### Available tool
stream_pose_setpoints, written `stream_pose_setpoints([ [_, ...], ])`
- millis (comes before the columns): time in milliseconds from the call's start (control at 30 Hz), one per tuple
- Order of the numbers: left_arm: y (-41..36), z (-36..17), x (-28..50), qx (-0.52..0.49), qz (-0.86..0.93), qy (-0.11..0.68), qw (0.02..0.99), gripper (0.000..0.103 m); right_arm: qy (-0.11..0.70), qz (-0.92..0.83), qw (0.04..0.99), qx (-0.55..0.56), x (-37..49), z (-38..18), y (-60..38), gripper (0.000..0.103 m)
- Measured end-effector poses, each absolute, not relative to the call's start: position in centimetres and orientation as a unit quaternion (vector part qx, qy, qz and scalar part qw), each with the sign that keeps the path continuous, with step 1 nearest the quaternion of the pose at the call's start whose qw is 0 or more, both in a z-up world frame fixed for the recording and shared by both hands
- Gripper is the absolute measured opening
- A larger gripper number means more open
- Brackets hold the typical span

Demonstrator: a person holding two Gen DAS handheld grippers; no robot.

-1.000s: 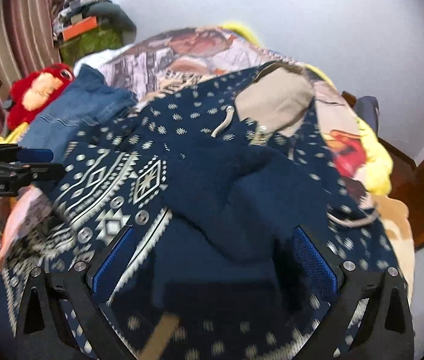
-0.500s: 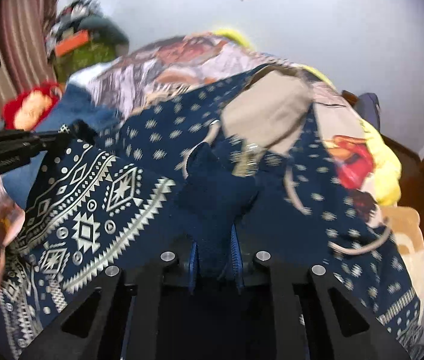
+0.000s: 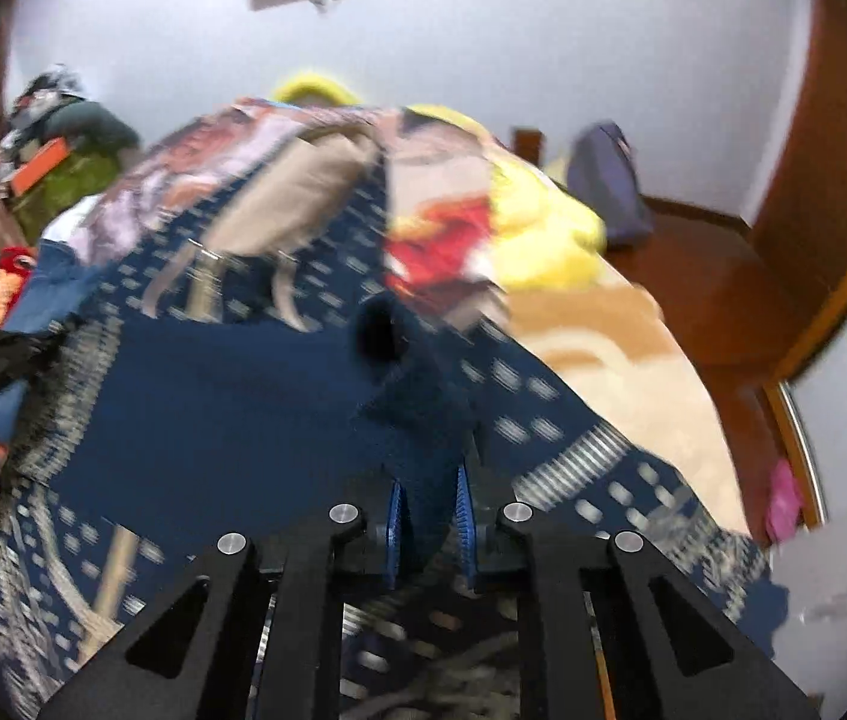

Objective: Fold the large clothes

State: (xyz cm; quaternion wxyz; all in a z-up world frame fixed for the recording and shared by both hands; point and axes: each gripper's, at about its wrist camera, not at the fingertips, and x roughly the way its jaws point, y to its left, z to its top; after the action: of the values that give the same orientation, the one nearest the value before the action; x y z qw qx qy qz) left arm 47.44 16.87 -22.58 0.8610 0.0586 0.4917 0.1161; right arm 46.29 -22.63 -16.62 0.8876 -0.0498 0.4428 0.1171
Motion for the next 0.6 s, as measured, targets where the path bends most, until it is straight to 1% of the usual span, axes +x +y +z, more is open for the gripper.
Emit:
stream_pose_setpoints([
  [100,16.7,-22.9,47.7,0.063,0.119,0.497,0.857,0.006,0.464,0.107,0.878,-0.047,46.4,-18.4,-24.7,0.012],
  [200,16.5,-23.1,47.8,0.070,0.122,0.499,0.855,0.006,0.461,0.092,0.880,-0.072,46.2,-19.7,-25.5,0.012],
  [400,16.1,-23.3,47.8,0.086,0.123,0.501,0.853,0.009,0.454,0.032,0.882,-0.126,46.2,-19.9,-26.9,0.015],
  [533,15.8,-23.0,47.4,0.101,0.114,0.497,0.854,0.009,0.479,-0.016,0.864,-0.153,46.6,-20.2,-28.5,0.015],
  [600,15.9,-22.4,47.0,0.097,0.112,0.498,0.855,0.009,0.493,-0.016,0.859,-0.140,46.6,-20.4,-29.6,0.015],
])
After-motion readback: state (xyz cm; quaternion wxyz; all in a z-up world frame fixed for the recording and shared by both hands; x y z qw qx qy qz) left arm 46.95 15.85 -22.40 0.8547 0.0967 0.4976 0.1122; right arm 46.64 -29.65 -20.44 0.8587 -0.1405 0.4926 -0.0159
